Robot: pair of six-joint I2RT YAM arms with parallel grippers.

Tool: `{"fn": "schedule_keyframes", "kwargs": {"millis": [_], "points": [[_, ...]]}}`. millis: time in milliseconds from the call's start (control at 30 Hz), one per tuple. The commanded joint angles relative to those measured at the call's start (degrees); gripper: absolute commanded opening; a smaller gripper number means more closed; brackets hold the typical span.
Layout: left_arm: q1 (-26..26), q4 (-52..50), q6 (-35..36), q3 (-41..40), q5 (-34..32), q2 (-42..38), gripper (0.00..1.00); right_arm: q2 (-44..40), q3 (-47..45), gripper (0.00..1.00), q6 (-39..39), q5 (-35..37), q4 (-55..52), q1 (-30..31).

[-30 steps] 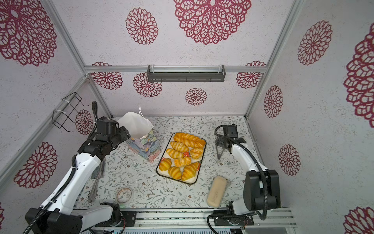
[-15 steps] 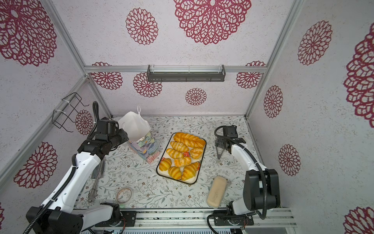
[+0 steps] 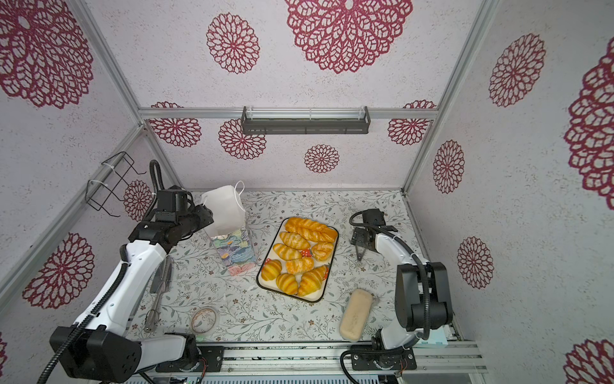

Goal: Pack bread into a paper bag
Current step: Pick up the paper bag from the top-left of the table.

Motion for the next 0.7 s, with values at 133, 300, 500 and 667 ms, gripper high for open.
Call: {"fn": "schedule_keyframes", "kwargs": {"millis": [133,300,500,667], "points": [[-1.4,-1.3,-0.5,-1.0,-0.7,-2.9,0.63,2.0,2.0,0.99,-0.1,-0.3,0.4,0.3],[-2.0,-3.6,-1.1,-2.3,-3.2,-4.7,0.60,2.6,2.5,0.99,-0.4,0.0,0.4,0.2],[-2.0,-3.5,-1.2,-4.1,-3.2,-6.0,0.46,3.5,3.5,0.99,-0.8,0.2,0.1,0.2],[-2.0,-3.0,-1.0,-4.0,-2.8,-5.9,0.37,4.1,3.9,0.99,-0.7,0.1,0.3,0.1]]}}
